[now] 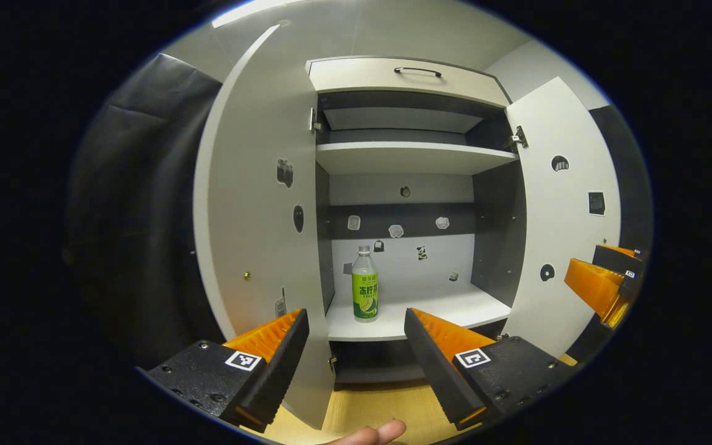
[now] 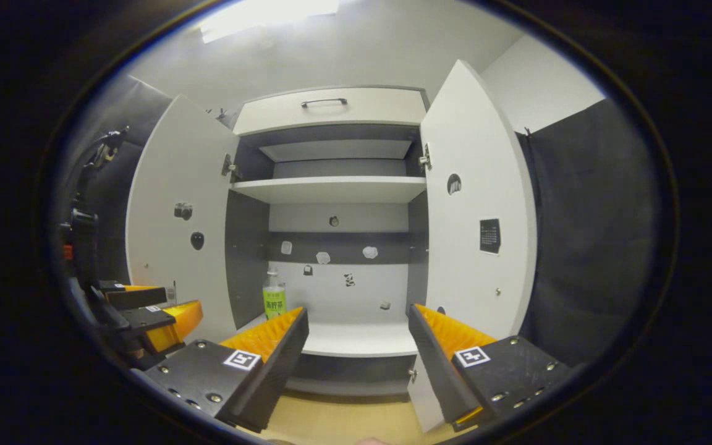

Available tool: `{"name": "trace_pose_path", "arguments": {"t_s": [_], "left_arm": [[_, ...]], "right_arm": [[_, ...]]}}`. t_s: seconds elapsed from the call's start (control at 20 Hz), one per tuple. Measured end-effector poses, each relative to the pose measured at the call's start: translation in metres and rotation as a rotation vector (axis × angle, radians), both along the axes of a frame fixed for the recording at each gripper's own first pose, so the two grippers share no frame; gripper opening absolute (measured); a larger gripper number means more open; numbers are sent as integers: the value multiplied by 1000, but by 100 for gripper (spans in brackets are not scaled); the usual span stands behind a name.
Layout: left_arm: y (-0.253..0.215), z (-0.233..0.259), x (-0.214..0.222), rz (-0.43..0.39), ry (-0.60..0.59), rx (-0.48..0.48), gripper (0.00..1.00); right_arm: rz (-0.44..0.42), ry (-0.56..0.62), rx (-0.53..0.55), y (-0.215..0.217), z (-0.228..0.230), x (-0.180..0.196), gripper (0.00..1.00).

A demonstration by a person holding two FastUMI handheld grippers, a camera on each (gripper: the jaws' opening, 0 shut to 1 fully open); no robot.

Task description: Grasp the bottle in the cabinet with the left hand and place it on the coaster, then close the right door with the right hand and the left door with the left hand.

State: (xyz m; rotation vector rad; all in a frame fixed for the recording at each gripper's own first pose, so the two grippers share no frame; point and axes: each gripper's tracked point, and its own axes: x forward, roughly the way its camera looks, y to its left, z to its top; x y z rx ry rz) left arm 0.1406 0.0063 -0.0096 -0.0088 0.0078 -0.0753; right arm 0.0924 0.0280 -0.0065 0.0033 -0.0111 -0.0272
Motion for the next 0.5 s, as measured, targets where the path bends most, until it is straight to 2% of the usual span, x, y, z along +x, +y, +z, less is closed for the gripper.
{"name": "trace_pose_path", "arguments": {"t_s": [0.3,0.5], "left_arm": [[-10,-13,58,-20,2,-7,98],[-25,-33,113,-27,16,4,98]], "right_arm": [[7,-15,-8,6,-3,27,98],[20,-2,72,7,-3,33,98]]}}
